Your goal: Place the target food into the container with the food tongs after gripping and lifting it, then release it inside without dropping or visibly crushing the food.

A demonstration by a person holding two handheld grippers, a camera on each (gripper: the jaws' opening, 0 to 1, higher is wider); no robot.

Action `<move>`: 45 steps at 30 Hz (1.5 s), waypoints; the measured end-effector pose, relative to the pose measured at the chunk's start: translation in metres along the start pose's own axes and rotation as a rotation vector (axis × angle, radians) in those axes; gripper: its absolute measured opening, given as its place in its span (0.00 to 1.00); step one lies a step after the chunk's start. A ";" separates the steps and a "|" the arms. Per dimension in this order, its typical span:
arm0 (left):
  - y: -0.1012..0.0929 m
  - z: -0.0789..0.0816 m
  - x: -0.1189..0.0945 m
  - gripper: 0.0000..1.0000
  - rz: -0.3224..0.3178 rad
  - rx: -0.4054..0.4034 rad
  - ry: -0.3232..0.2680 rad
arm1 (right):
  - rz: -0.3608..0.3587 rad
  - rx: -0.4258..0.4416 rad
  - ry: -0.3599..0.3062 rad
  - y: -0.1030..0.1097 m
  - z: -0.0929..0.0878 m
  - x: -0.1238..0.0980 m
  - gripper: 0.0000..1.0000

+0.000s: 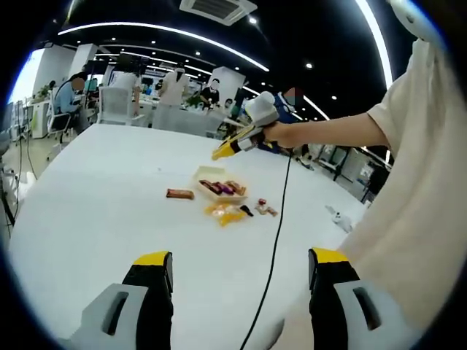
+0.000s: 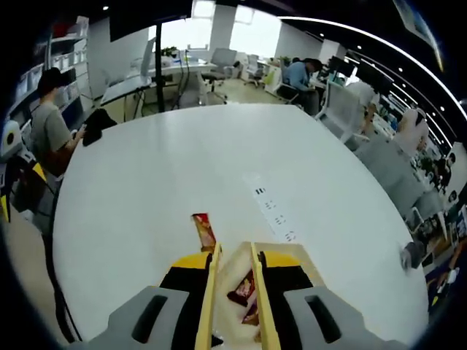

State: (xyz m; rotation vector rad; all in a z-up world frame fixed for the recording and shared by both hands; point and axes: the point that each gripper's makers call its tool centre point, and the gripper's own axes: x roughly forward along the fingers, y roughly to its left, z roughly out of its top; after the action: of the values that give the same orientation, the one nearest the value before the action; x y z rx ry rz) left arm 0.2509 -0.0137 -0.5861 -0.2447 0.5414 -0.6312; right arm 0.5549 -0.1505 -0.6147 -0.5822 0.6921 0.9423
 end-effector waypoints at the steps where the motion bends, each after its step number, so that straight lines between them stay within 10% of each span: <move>1: 0.000 0.000 0.000 0.76 0.002 -0.001 0.000 | 0.005 -0.001 0.001 0.001 0.000 0.001 0.25; 45: 0.013 -0.006 0.010 0.76 0.032 -0.058 0.026 | 0.140 -0.058 0.044 0.032 0.001 0.061 0.26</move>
State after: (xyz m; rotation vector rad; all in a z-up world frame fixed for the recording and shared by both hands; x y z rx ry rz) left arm 0.2607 -0.0093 -0.5999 -0.2822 0.5886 -0.5886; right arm 0.5525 -0.1032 -0.6645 -0.6132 0.7540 1.0857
